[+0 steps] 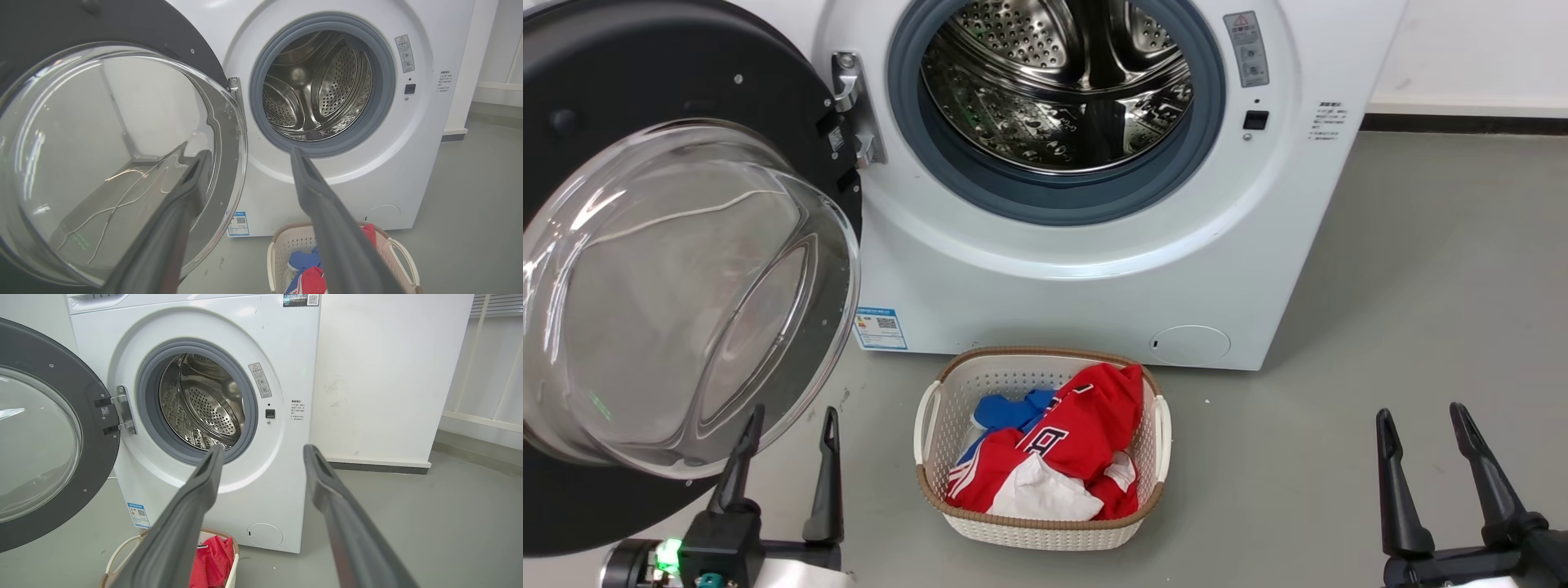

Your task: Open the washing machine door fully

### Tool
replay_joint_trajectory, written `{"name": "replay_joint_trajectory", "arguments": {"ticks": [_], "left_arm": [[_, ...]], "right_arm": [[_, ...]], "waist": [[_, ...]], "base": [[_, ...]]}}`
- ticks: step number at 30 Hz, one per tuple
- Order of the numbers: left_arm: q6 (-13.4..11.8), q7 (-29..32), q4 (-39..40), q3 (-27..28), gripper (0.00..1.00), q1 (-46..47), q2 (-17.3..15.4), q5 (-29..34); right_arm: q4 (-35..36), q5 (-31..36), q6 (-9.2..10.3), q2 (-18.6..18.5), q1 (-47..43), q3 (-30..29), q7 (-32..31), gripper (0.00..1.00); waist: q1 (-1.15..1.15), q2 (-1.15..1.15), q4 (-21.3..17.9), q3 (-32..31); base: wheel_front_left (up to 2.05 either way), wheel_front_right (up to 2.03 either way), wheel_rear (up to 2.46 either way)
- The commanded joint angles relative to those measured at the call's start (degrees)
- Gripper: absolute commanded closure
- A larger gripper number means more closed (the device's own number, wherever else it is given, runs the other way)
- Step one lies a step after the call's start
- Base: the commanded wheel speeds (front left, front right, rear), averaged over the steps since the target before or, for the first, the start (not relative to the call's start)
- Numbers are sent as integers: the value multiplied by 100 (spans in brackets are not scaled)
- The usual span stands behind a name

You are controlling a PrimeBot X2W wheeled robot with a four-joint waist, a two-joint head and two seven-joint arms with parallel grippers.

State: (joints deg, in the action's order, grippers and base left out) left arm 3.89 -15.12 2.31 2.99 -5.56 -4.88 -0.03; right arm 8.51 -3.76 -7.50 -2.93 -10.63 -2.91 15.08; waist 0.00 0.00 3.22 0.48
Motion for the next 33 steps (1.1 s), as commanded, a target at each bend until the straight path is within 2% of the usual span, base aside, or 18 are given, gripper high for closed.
{"name": "replay_joint_trajectory", "arguments": {"ticks": [1,19,20,25,33], "left_arm": [[6,-4,-61,-31,0,-59,12,-16],[-231,-8,-581,-272,0,-142,133,-150],[-243,4,-603,-265,100,-126,138,-161],[-243,29,-887,-267,100,-170,168,-201],[-177,289,-994,-172,100,7,171,-1187]], "right_arm": [[-2,7,1,11,-69,-2,12,0],[-171,-137,1,11,-223,-27,12,0],[-171,-120,0,0,-169,-19,0,100],[-419,-152,0,1,-172,-2,-28,100],[-594,-1185,0,-64,20,44,-192,100]], "waist": [[0,0,-49,-13],[0,0,-202,-61],[0,0,-202,-63],[0,0,-204,-66],[0,0,-211,-64]], "base": [[0,0,0],[0,0,0],[0,0,0],[0,0,0],[0,0,0]]}}
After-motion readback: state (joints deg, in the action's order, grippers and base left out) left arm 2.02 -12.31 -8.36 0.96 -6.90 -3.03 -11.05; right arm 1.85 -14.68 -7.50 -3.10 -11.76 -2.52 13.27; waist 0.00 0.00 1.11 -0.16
